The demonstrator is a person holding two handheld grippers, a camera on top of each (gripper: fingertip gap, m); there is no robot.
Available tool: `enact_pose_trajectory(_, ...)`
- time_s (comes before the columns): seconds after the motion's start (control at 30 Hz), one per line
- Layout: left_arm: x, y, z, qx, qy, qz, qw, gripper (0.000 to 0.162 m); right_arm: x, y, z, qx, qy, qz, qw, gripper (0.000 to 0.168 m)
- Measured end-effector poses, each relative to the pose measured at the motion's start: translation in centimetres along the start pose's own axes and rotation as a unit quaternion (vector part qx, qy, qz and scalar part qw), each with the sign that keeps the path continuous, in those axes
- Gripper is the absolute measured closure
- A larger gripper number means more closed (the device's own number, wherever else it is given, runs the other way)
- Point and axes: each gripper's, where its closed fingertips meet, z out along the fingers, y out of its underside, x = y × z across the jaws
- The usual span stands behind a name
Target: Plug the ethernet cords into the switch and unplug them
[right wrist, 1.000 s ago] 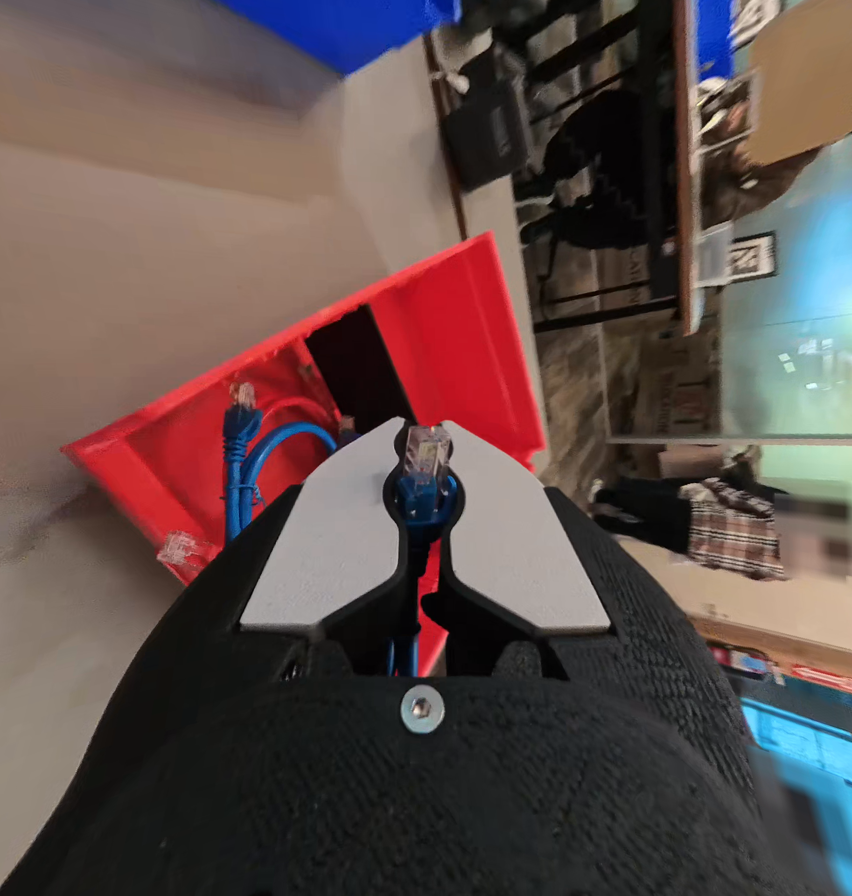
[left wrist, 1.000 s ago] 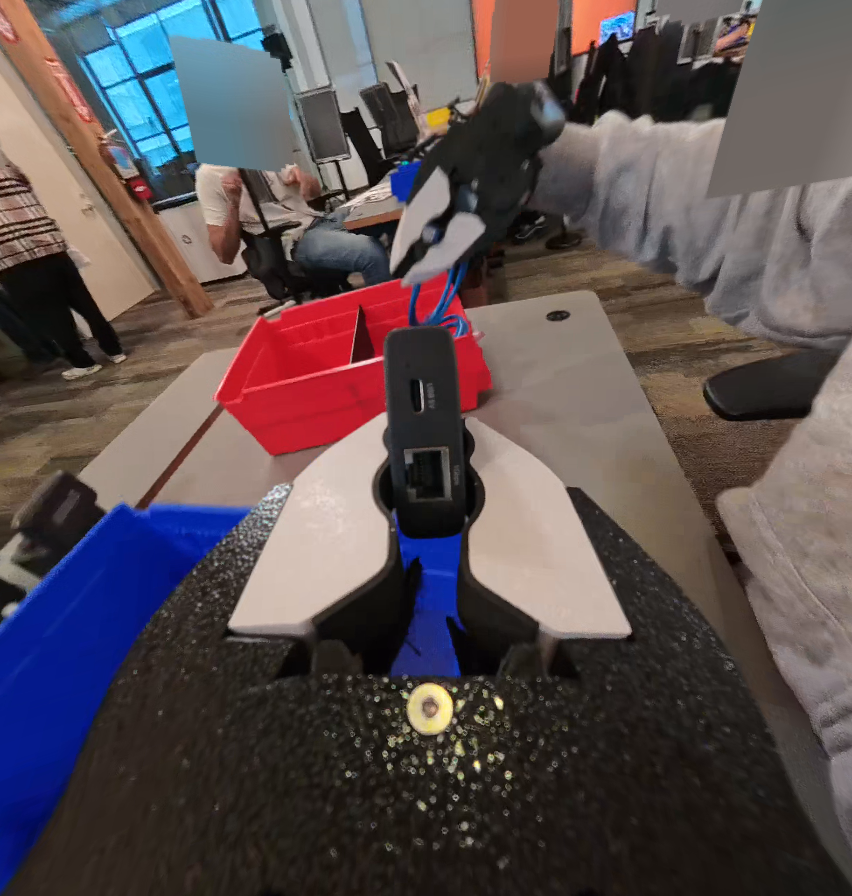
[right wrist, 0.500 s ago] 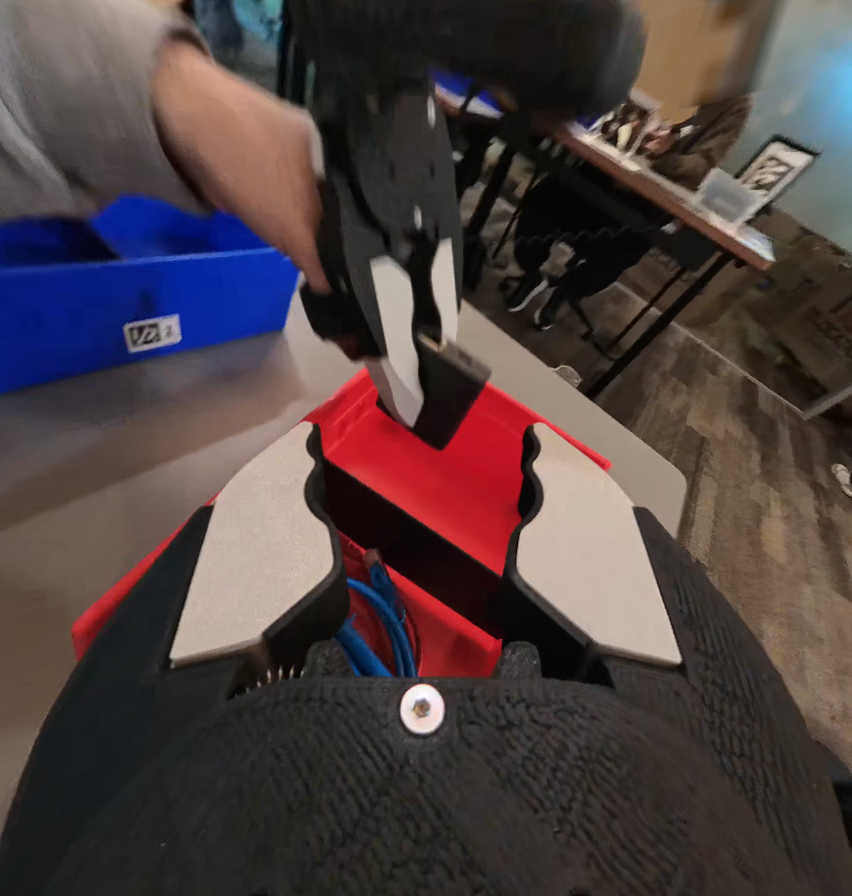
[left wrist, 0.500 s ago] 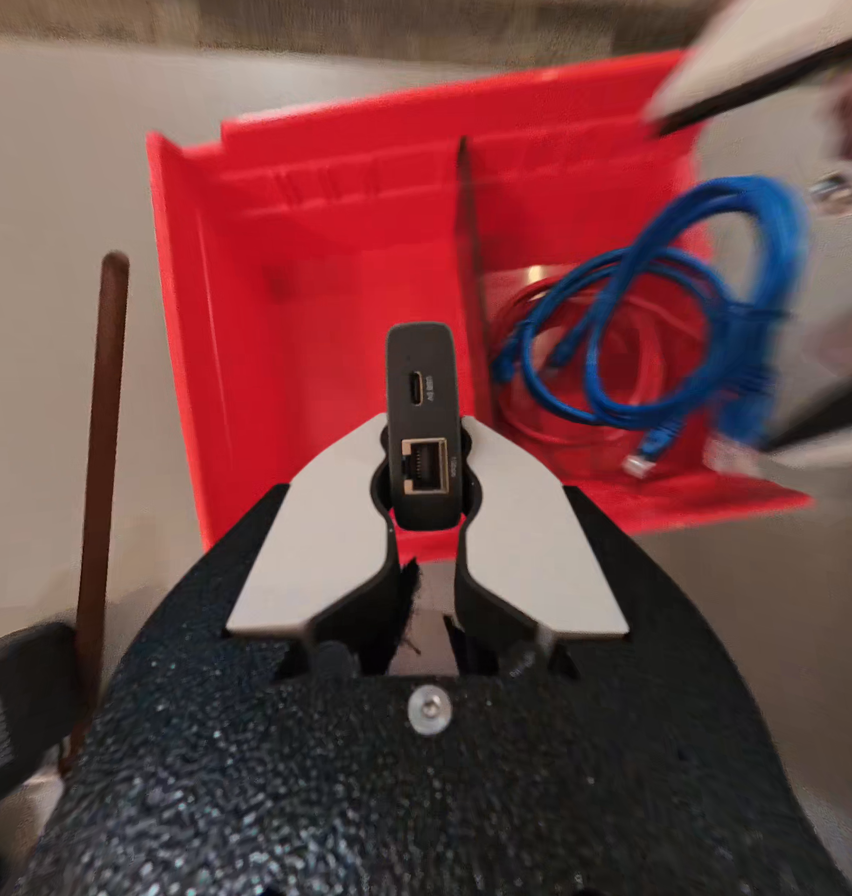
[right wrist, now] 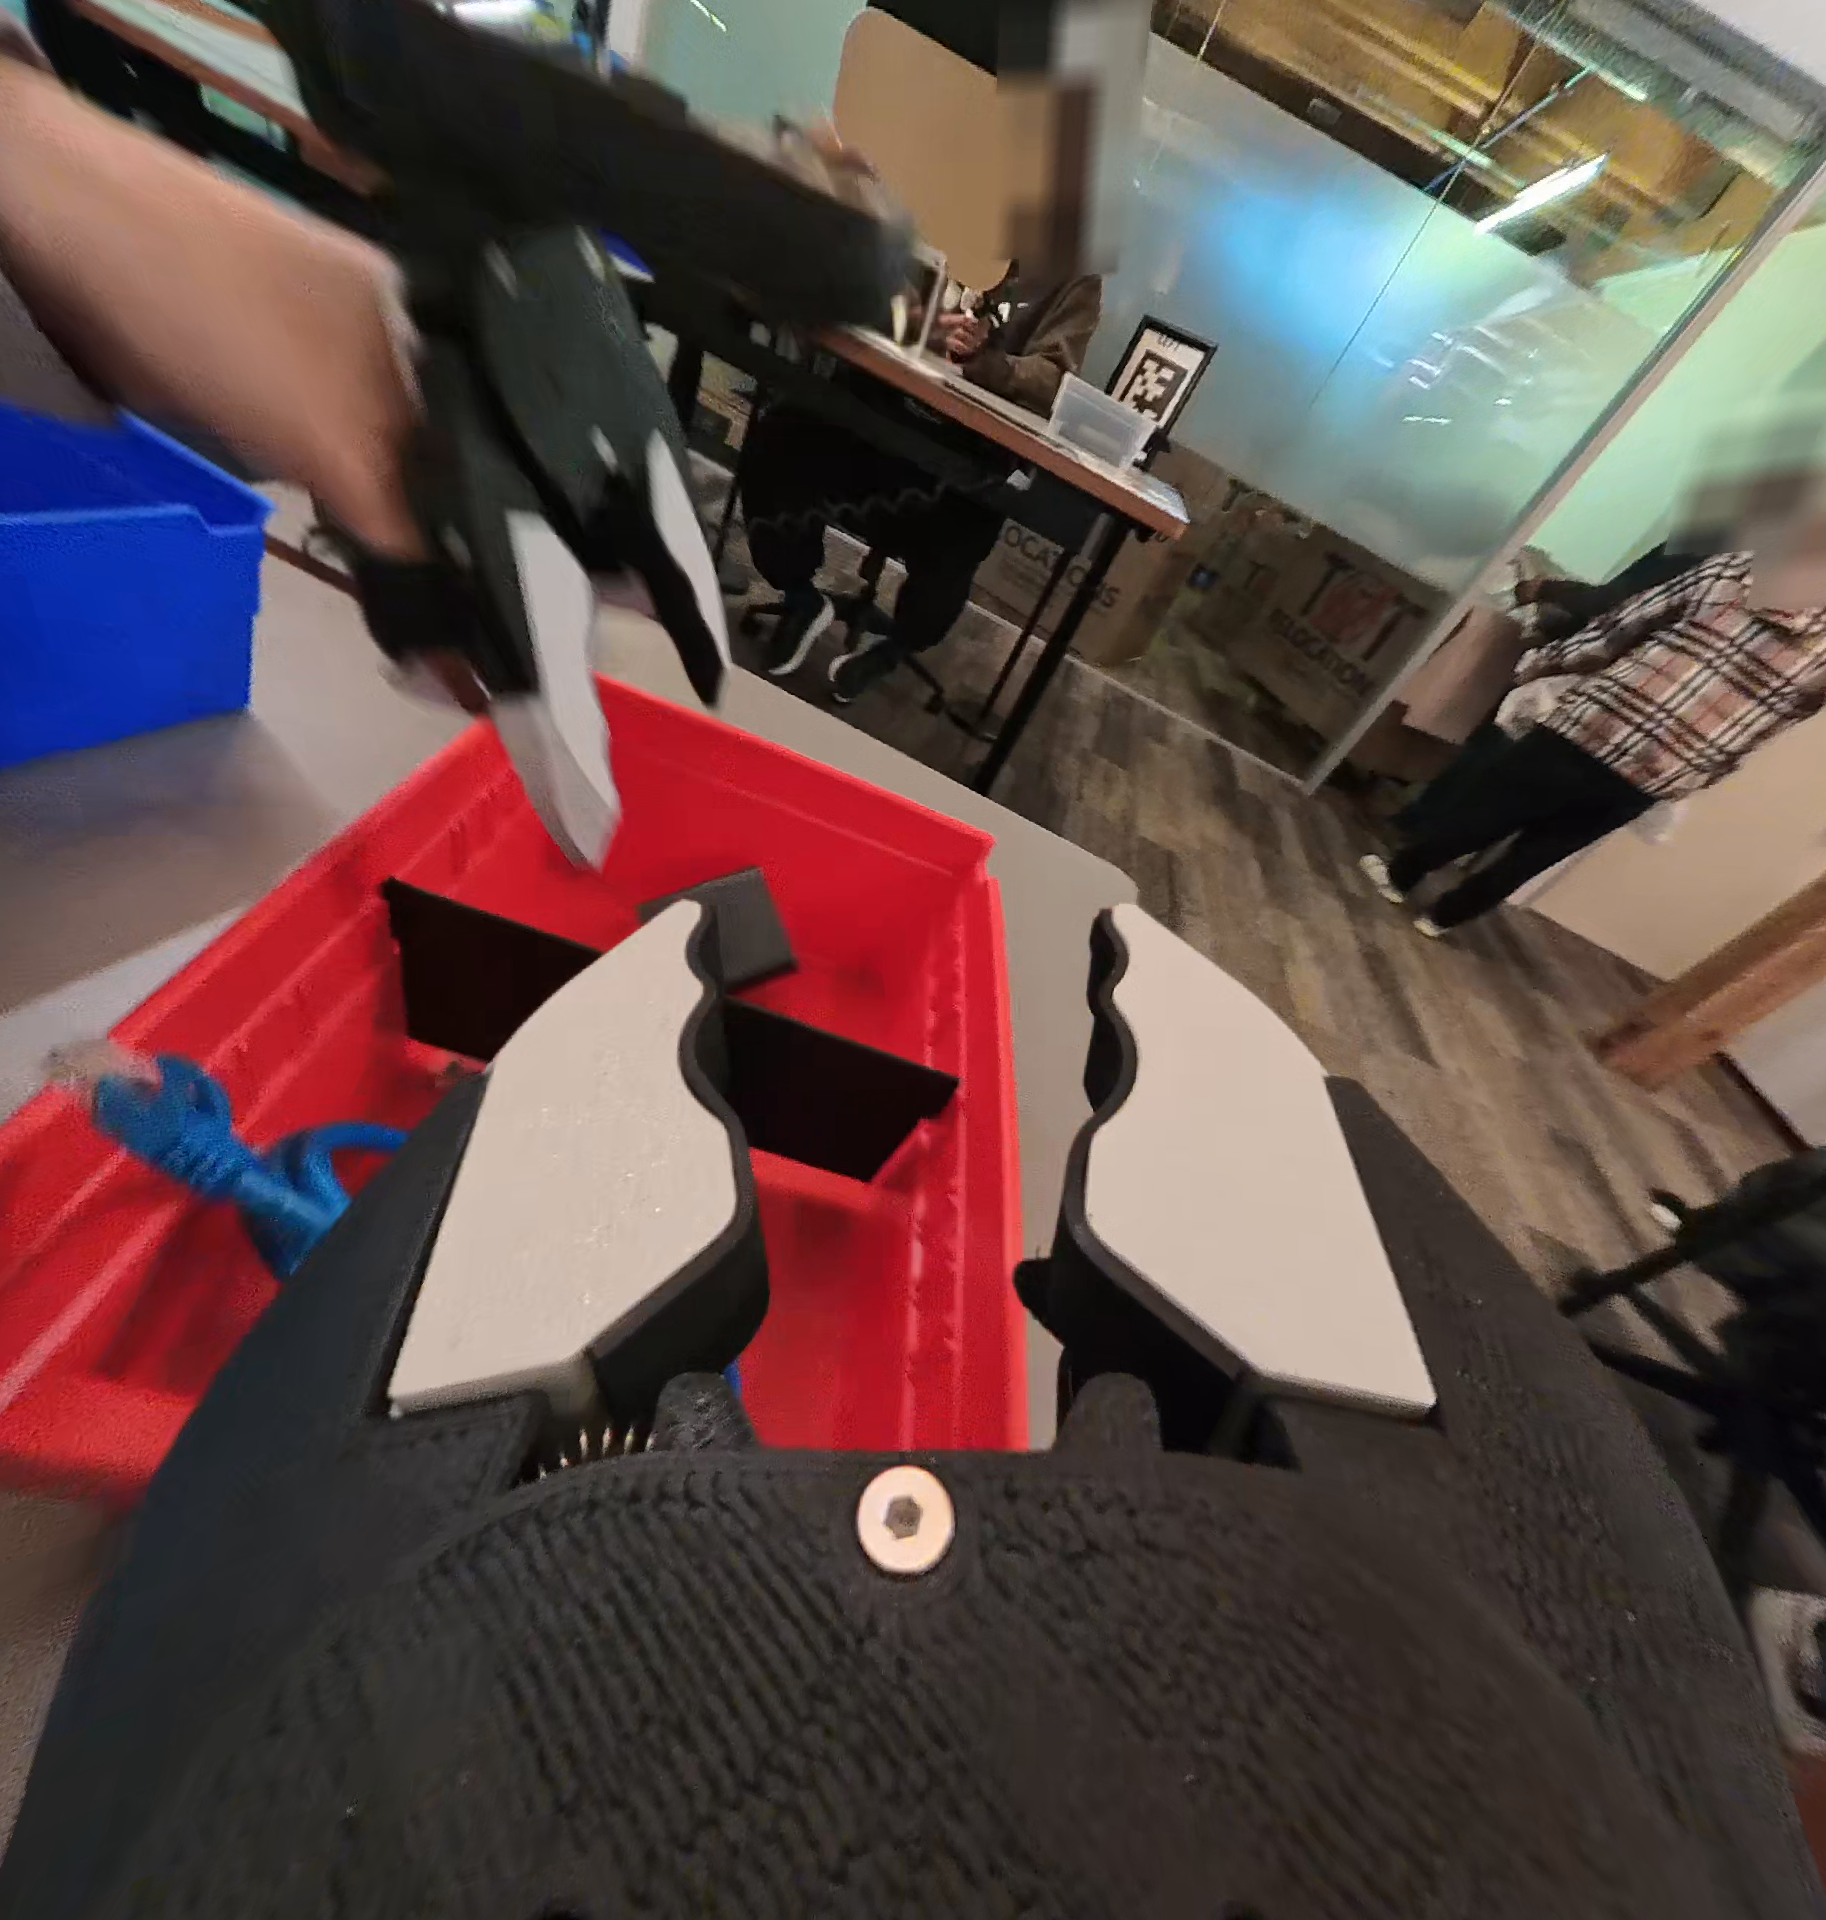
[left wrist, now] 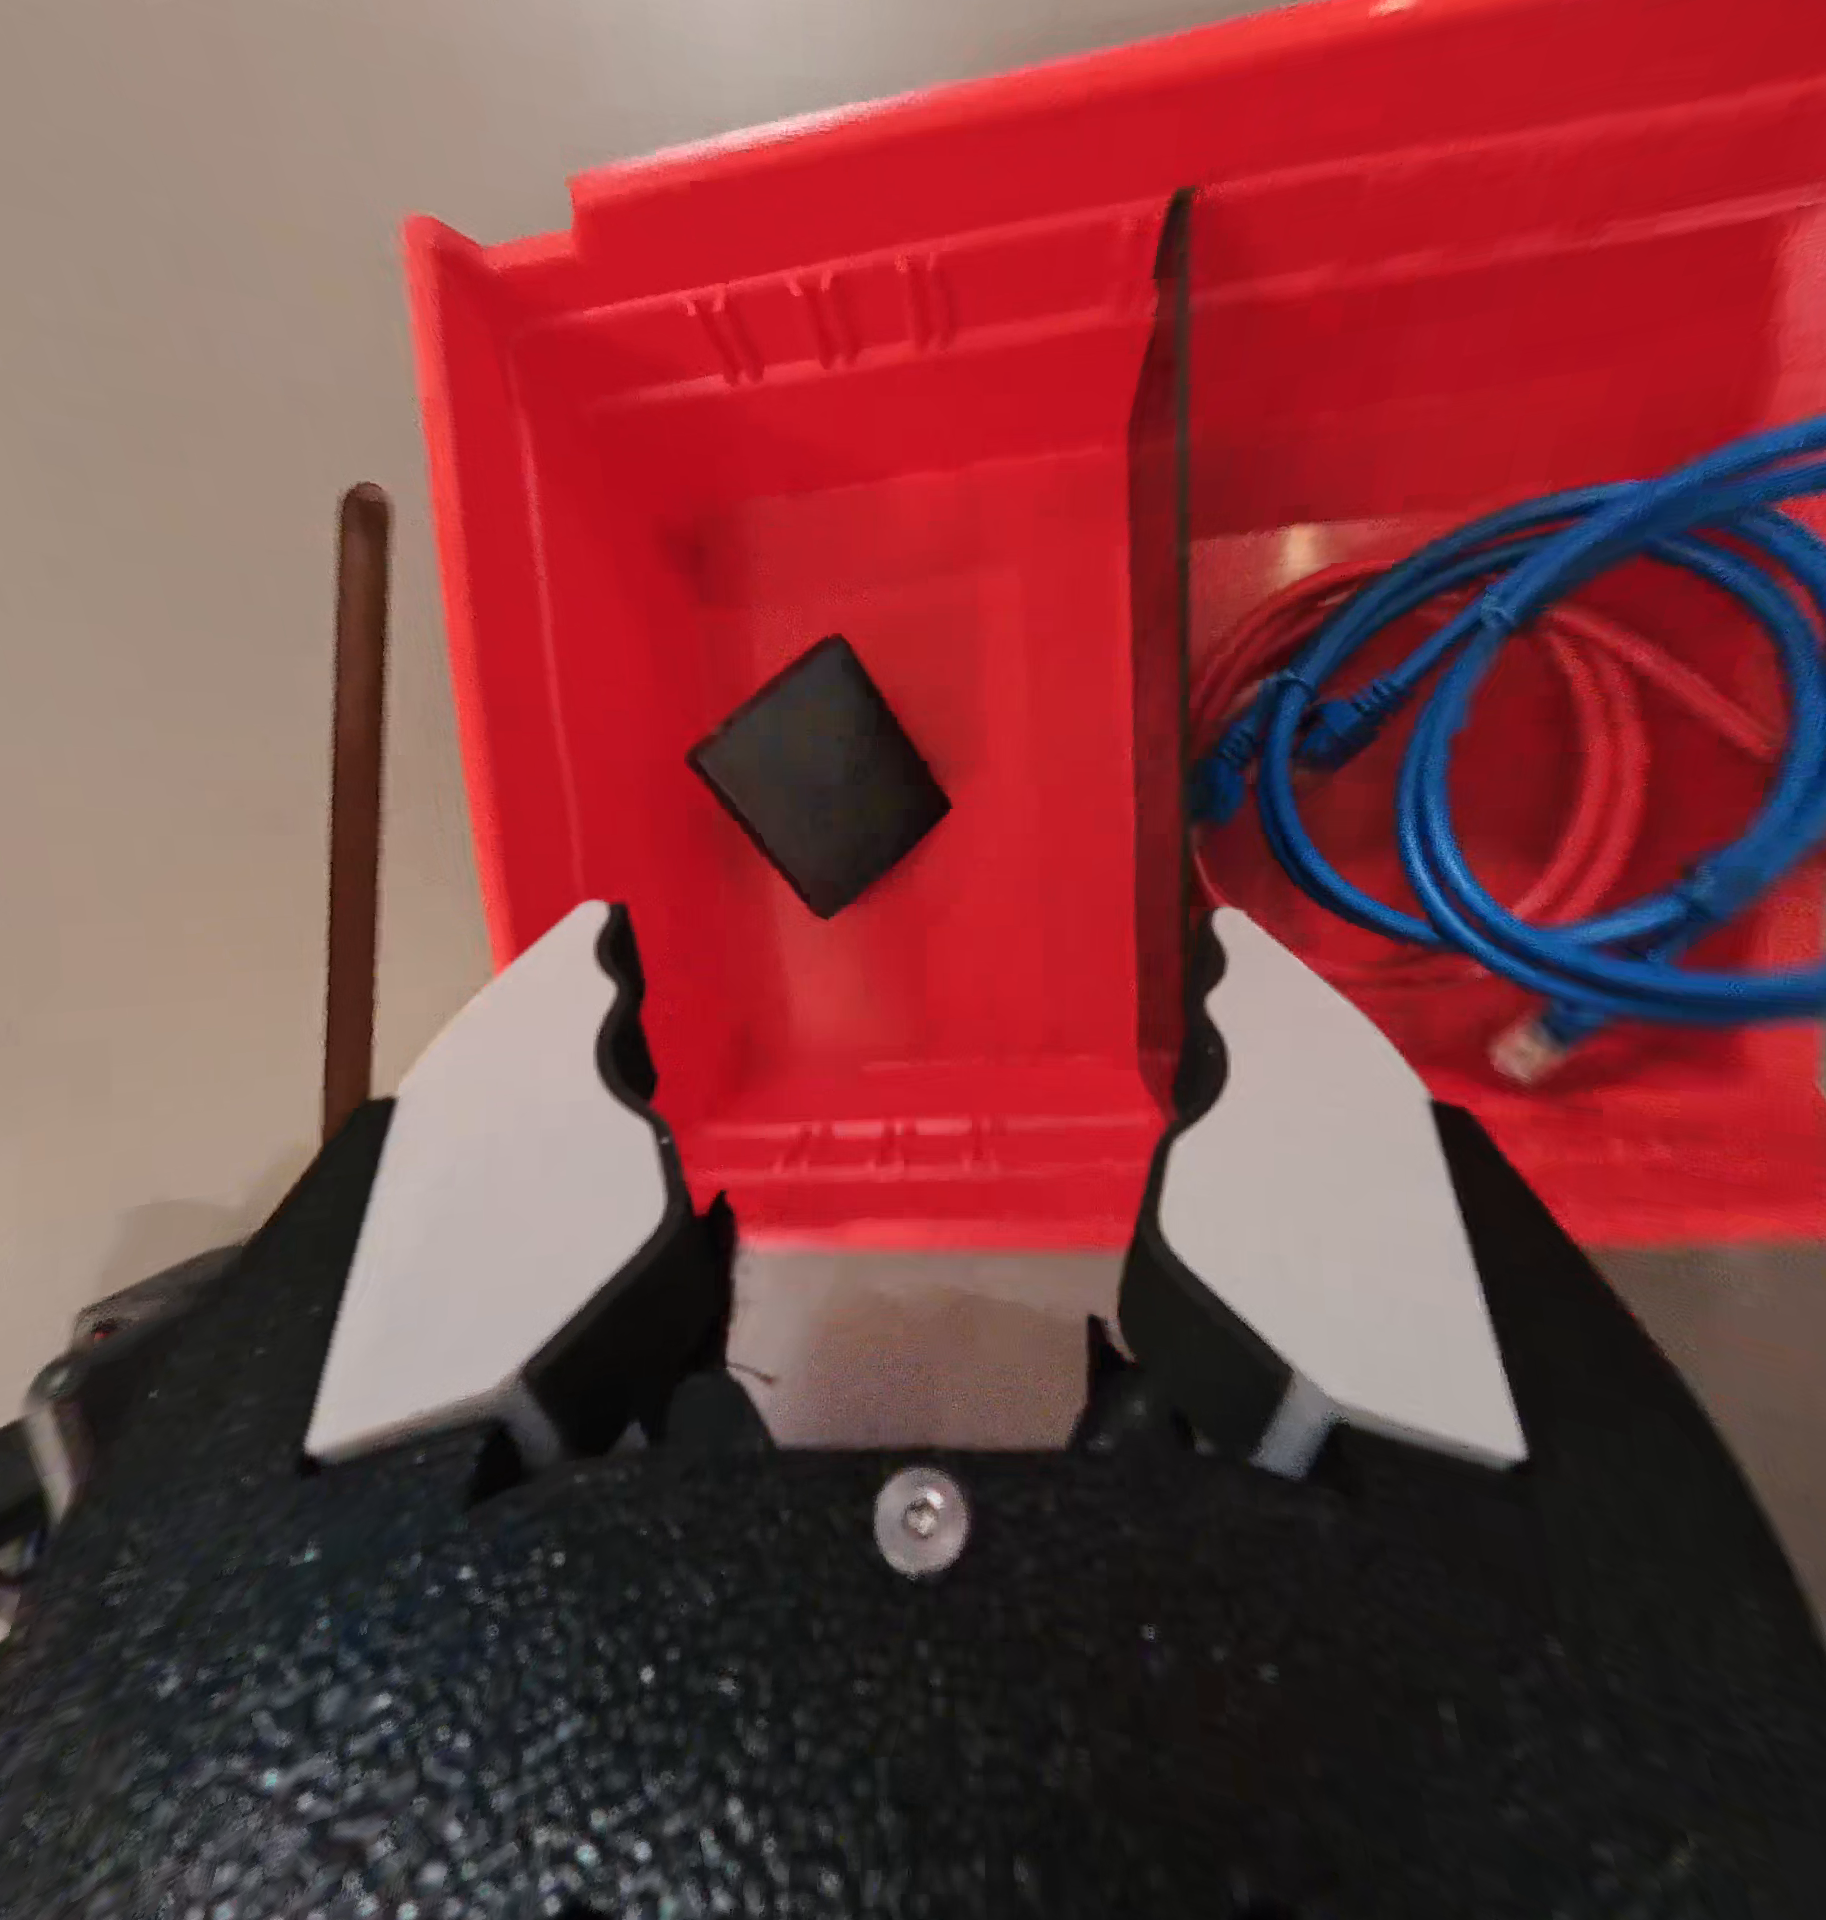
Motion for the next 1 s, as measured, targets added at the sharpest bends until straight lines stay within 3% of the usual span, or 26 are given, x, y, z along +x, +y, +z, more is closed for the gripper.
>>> enact_pose_trajectory(0.03,0.1,0.5,-1.9,0.022,-0.006,0.004,1.0,0.06,0.4,0.3,-0.9,-0.007,0.008,-0.007,1.0,0.103)
enact_pose_trajectory(0.17,0.5,6.1,-10.1,0.075,-0.063,0.015,0.995,0.054,3.1,3.5,-3.4,-0.074,0.044,0.029,0.996,0.117)
enact_pose_trajectory(0.23,0.1,11.2,-14.0,0.076,-0.128,0.006,0.989,0.048,3.8,6.2,-3.4,-0.121,0.042,0.066,0.99,0.119)
enact_pose_trajectory(0.33,0.2,20.9,-18.0,0.046,-0.205,-0.114,0.971,0.031,3.2,9.6,-2.3,-0.186,0.011,0.101,0.977,0.119)
enact_pose_trajectory(0.5,2.9,34.5,-19.7,0.017,-0.225,-0.31,0.924,0.021,1.7,12.8,0.2,-0.285,-0.021,0.062,0.956,0.121)
enact_pose_trajectory(0.6,4.1,38.2,-18.9,0.06,-0.195,-0.407,0.891,0.029,1.2,14.3,1.1,-0.347,-0.029,0.043,0.936,0.124)
enact_pose_trajectory(0.7,5.7,42.2,-16.7,-0.015,-0.171,-0.433,0.885,0.034,1.8,15.3,1.1,-0.394,-0.009,0.001,0.919,0.144)
enact_pose_trajectory(0.77,6.7,43.0,-15.3,-0.051,-0.139,-0.419,0.896,0.051,1.5,15.0,0.9,-0.404,-0.018,-0.006,0.914,0.147)
enact_pose_trajectory(0.87,6.9,43.6,-14.1,-0.081,-0.123,-0.384,0.911,0.102,0.0,14.0,0.4,-0.399,-0.045,0.005,0.916,0.152)
enact_pose_trajectory(0.9,6.5,43.5,-14.1,-0.072,-0.134,-0.386,0.91,0.12,-0.6,13.8,0.2,-0.398,-0.049,0.008,0.916,0.153)
enact_pose_trajectory(1.0,5.6,43.8,-14.3,-0.025,-0.133,-0.41,0.902,0.146,-2.8,13.0,0.0,-0.379,-0.045,0.025,0.924,0.154)
